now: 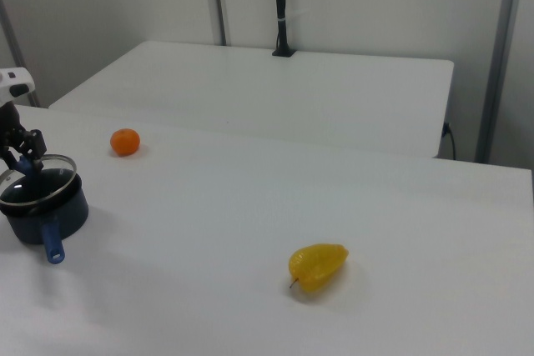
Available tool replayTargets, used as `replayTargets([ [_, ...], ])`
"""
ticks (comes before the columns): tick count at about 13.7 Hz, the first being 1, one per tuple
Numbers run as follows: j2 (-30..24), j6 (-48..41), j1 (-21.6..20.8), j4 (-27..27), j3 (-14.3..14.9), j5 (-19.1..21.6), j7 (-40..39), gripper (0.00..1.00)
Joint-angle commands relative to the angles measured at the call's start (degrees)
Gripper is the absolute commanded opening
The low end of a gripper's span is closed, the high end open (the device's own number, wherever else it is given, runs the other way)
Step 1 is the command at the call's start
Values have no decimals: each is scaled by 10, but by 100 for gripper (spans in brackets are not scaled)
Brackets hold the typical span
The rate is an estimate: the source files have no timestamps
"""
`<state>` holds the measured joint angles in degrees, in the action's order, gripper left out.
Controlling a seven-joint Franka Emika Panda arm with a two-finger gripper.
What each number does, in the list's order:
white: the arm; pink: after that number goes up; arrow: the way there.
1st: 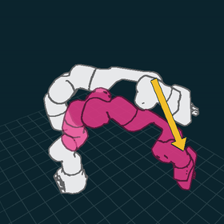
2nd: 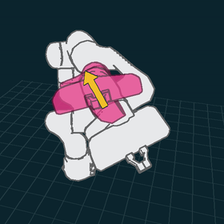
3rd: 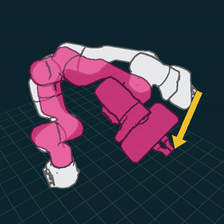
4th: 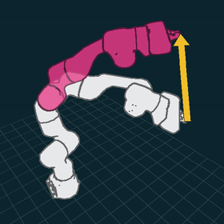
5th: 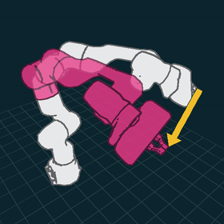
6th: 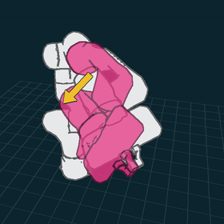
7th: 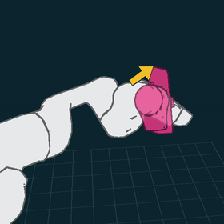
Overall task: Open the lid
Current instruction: 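Lower the gripper onto the blue lid knob and close on it, then lift the glass lid off the saucepan and carry it beside the pan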
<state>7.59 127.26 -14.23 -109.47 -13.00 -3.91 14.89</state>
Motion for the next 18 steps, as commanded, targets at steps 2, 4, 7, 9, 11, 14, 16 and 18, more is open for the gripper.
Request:
replayTargets([
  [2, -25, -53, 10, 34, 6, -9, 15, 37],
  [4, -30, -61, 38, 41, 10, -9, 9, 37],
  [7, -31, -61, 74, 40, 47, -10, -14, 37],
  [9, -29, -57, 101, 36, 88, -9, -50, 37],
  [11, -23, -54, 129, 25, 105, -9, -77, 37],
  [14, -21, -42, 156, -5, 107, -8, -108, 37],
  [16, -4, 2, 163, -37, 108, -9, -108, 38],
  [18, 26, 32, 164, -39, 108, -10, -109, 38],
])
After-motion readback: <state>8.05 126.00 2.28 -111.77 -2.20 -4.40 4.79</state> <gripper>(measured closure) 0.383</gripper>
